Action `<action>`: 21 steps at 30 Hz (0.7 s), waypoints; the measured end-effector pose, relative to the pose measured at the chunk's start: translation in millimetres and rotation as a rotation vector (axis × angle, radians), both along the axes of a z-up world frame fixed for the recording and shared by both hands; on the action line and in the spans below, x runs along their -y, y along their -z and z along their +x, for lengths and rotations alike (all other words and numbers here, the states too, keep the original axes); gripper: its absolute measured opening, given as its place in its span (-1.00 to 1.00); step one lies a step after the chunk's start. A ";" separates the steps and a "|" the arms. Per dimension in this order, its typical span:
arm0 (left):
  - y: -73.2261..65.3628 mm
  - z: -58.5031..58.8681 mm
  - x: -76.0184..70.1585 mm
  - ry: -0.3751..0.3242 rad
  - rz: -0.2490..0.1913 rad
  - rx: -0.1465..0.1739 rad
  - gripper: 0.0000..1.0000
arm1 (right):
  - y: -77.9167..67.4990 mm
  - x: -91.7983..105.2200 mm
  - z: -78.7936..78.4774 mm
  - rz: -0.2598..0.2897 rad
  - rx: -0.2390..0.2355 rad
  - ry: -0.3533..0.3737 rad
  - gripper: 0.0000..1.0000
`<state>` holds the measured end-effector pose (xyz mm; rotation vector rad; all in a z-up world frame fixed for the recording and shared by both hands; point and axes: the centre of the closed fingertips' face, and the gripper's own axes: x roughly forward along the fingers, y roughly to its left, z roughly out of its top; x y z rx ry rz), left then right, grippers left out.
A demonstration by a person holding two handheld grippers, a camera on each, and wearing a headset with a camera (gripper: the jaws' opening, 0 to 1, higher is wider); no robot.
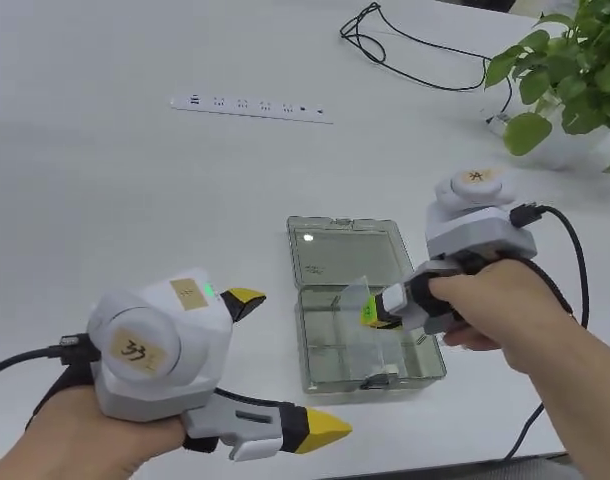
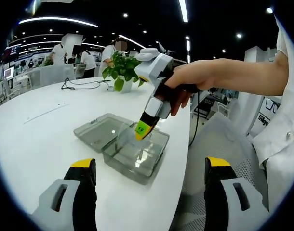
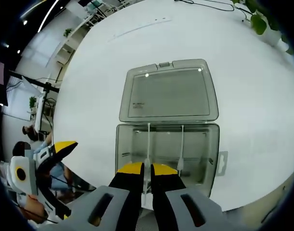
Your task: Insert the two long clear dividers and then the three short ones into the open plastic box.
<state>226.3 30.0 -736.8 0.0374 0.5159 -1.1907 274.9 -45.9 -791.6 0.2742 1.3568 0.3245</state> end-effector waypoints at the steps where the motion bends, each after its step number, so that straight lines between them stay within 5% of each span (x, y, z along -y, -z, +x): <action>1: 0.1 0.0 0.1 -0.001 -0.001 -0.001 0.91 | 0.3 0.1 0.3 0.000 0.000 0.001 -0.87; 21: 1.7 1.4 1.1 0.004 0.002 -0.010 0.90 | 5.7 -1.5 6.1 -0.070 0.042 -0.099 -0.87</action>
